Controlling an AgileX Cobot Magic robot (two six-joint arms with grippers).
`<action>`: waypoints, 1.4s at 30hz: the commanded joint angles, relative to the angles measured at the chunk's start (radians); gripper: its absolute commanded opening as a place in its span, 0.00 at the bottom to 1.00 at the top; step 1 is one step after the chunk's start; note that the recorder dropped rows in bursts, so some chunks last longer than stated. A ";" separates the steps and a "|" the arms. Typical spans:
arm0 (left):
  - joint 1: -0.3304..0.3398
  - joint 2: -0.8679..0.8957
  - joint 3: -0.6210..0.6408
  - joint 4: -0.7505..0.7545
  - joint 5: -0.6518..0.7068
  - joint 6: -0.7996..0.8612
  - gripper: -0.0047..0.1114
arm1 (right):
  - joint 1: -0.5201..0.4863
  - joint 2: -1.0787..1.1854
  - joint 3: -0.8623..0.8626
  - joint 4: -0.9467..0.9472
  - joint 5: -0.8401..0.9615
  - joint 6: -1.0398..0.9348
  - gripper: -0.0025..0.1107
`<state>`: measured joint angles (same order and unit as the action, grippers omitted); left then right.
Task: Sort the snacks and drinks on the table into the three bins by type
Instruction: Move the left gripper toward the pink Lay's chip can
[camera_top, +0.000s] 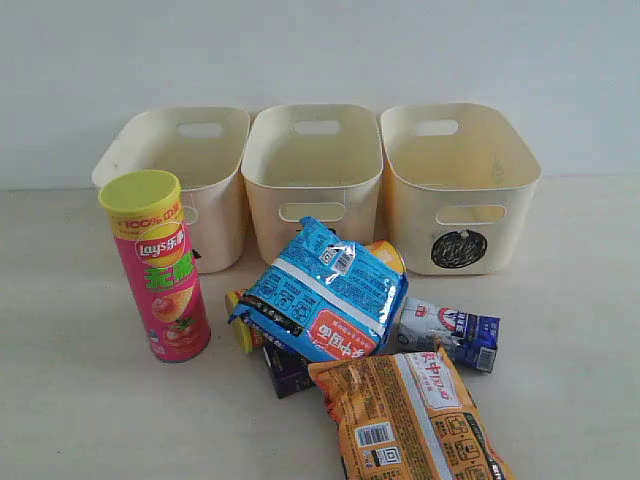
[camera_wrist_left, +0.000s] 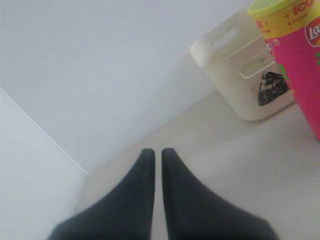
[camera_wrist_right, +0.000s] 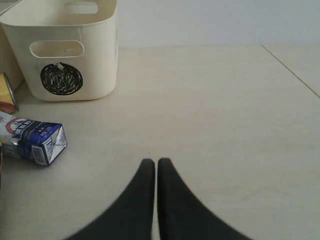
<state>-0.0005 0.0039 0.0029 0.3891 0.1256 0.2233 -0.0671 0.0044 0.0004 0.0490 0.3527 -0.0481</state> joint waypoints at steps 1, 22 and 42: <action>-0.009 -0.004 -0.003 0.106 -0.224 0.009 0.08 | -0.003 -0.004 0.000 -0.006 -0.011 -0.001 0.02; -0.009 0.080 -0.367 0.082 -0.266 -1.084 0.08 | -0.003 -0.004 0.000 -0.006 -0.011 -0.002 0.02; -0.154 0.638 -0.439 0.059 0.279 -0.750 0.08 | -0.003 -0.004 0.000 -0.006 -0.009 -0.001 0.02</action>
<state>-0.1140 0.5617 -0.4062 0.4993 0.2852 -0.6553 -0.0671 0.0044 0.0004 0.0490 0.3527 -0.0481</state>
